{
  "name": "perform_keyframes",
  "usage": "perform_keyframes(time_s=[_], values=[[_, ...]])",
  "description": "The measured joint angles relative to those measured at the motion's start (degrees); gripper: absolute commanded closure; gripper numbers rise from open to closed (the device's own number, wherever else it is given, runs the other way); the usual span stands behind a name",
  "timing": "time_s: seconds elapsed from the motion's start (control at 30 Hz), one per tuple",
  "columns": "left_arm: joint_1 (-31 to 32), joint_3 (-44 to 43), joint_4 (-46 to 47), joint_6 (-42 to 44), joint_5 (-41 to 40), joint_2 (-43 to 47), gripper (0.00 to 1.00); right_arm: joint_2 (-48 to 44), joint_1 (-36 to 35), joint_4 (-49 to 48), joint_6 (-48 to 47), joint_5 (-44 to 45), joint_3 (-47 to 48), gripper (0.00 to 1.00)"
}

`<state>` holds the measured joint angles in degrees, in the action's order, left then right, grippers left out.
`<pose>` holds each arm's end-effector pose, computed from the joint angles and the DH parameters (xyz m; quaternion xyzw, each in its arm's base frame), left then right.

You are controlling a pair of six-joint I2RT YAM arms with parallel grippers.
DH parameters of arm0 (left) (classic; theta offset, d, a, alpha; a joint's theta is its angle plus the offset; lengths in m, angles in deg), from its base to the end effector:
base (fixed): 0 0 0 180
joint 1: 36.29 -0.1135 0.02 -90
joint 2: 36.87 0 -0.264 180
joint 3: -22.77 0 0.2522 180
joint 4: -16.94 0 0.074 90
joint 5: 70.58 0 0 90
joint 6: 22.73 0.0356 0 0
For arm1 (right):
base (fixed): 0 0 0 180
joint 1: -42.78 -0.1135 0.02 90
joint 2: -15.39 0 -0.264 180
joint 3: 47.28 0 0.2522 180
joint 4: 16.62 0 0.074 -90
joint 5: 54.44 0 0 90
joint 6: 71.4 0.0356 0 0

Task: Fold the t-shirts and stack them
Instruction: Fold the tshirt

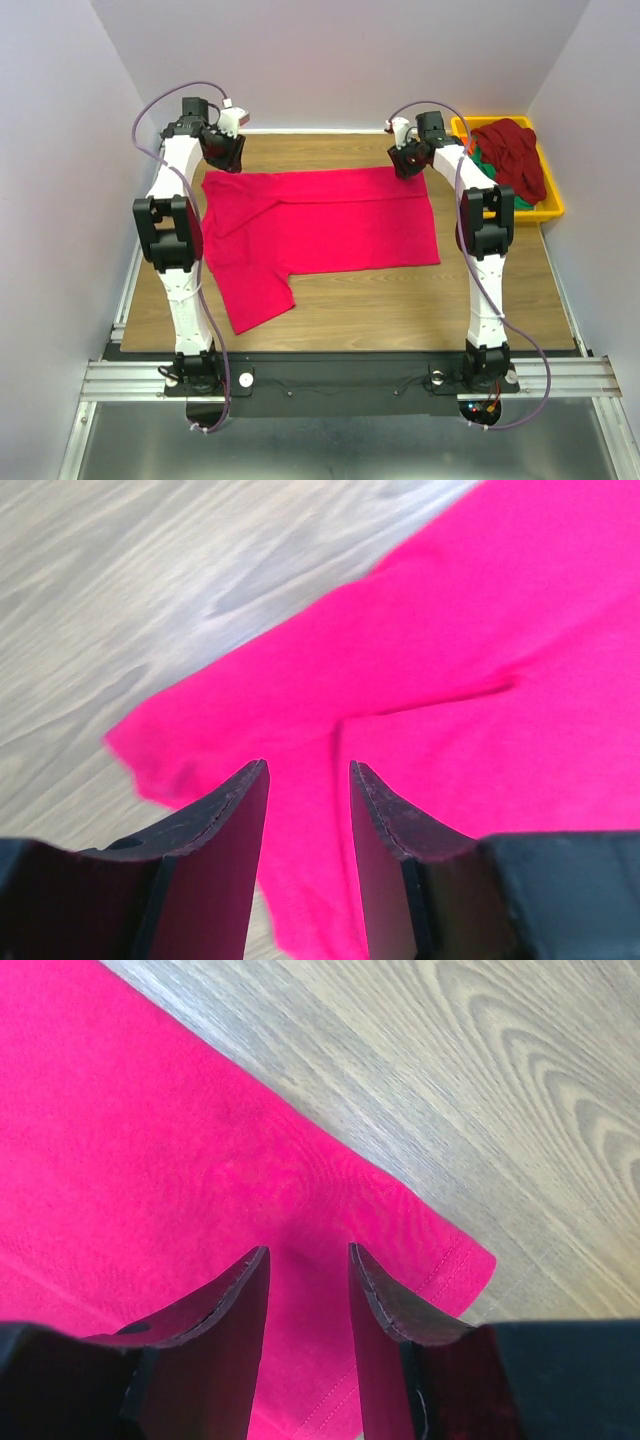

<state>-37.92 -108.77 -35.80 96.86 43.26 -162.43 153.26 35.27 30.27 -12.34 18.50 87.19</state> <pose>0.4976 -0.0002 0.2769 0.2936 0.8643 -0.0879 0.3989 0.5306 0.0805 0.1925 -0.3538 0.8617 0.0684 0.3572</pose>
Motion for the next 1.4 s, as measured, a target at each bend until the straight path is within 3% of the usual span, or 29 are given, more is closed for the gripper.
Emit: perform_keyframes(time_s=[0.37, 1.4], values=[[0.57, 0.24, -3.52, -0.04, 5.49, -4.63, 0.49, 0.0, 0.0, 0.15, 1.44, 0.15, 0.0, 0.57], [1.75, 3.28, -2.36, -0.52, 2.56, -8.07, 0.48, 0.0, 0.02, 0.81, 0.2, 1.18, -0.81, 0.58]])
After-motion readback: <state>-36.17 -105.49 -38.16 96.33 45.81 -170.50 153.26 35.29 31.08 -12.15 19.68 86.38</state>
